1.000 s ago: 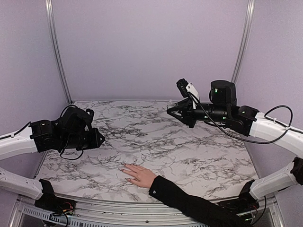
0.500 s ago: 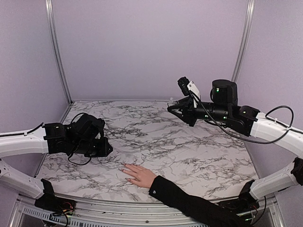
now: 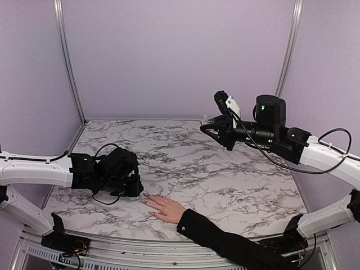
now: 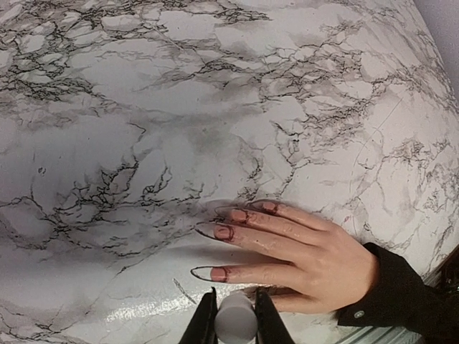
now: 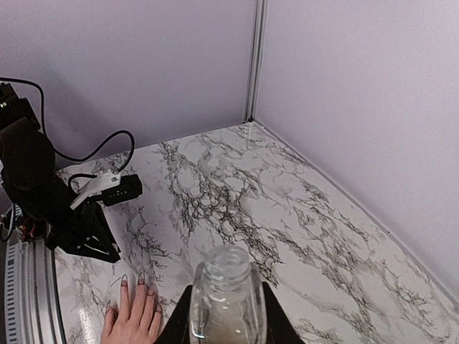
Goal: Paint the nails
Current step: Paint the nail polish on the nail.
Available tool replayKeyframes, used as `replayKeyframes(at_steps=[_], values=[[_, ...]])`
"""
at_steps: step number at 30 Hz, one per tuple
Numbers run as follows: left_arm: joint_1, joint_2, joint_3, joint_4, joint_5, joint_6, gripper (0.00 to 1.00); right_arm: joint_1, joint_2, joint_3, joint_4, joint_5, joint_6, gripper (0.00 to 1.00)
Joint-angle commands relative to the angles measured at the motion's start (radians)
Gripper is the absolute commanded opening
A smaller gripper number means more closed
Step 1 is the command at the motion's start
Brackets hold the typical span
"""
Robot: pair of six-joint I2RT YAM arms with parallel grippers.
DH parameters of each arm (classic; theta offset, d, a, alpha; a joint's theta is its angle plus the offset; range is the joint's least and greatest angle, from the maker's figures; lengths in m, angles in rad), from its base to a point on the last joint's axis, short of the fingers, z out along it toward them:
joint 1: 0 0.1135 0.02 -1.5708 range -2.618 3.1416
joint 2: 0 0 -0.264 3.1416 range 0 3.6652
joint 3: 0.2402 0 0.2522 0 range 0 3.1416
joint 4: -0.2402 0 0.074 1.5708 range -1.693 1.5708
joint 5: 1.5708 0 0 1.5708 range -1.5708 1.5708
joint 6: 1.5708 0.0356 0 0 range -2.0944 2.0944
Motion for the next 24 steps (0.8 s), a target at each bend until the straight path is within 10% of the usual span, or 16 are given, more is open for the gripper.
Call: replayKeyframes(at_steps=[1,24], values=[[-0.007,-0.018,-0.036,0.057,-0.028,-0.023,0.00,-0.007,-0.022,-0.006,0.047,-0.012,-0.010,0.00],[0.026,0.025,-0.065,0.125,-0.036,-0.009,0.00,-0.007,0.007,0.011,0.044,-0.004,-0.046,0.00]])
